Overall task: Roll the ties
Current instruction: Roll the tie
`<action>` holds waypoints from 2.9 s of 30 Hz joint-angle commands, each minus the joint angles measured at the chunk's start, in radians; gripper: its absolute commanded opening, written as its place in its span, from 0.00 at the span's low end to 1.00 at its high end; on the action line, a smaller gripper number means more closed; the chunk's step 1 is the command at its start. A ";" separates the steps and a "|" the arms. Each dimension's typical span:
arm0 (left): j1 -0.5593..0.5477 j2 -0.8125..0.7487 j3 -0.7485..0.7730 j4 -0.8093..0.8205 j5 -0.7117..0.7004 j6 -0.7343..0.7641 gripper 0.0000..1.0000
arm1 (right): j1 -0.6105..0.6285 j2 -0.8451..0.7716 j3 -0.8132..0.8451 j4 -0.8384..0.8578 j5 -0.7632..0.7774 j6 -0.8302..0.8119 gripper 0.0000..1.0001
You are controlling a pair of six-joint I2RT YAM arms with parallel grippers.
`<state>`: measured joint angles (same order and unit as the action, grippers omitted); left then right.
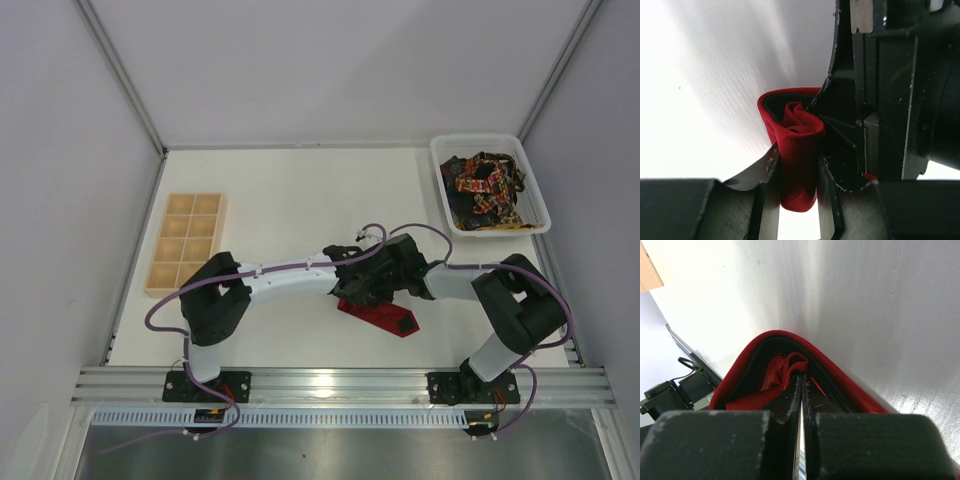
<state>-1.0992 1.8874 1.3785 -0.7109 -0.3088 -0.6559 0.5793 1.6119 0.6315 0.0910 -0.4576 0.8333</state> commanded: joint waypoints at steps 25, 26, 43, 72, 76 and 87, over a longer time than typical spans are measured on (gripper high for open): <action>-0.019 0.047 -0.036 0.113 0.102 -0.019 0.00 | -0.053 -0.033 -0.012 -0.028 -0.026 -0.042 0.03; -0.019 0.047 -0.036 0.113 0.103 -0.017 0.01 | -0.056 -0.041 -0.010 -0.033 -0.026 -0.045 0.03; -0.021 0.081 -0.012 0.099 0.112 0.004 0.00 | -0.136 -0.178 -0.052 -0.186 -0.004 -0.117 0.02; -0.021 0.105 -0.032 0.153 0.160 0.012 0.30 | -0.180 -0.182 -0.067 -0.172 -0.038 -0.129 0.02; -0.021 0.104 -0.032 0.151 0.158 0.013 0.32 | -0.193 -0.165 -0.082 -0.160 -0.039 -0.138 0.02; -0.021 0.102 -0.035 0.152 0.160 0.015 0.40 | -0.194 -0.125 -0.112 -0.123 -0.042 -0.131 0.02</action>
<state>-1.1107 1.9579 1.3579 -0.5533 -0.1791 -0.6521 0.3885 1.4746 0.5297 -0.0582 -0.5007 0.7136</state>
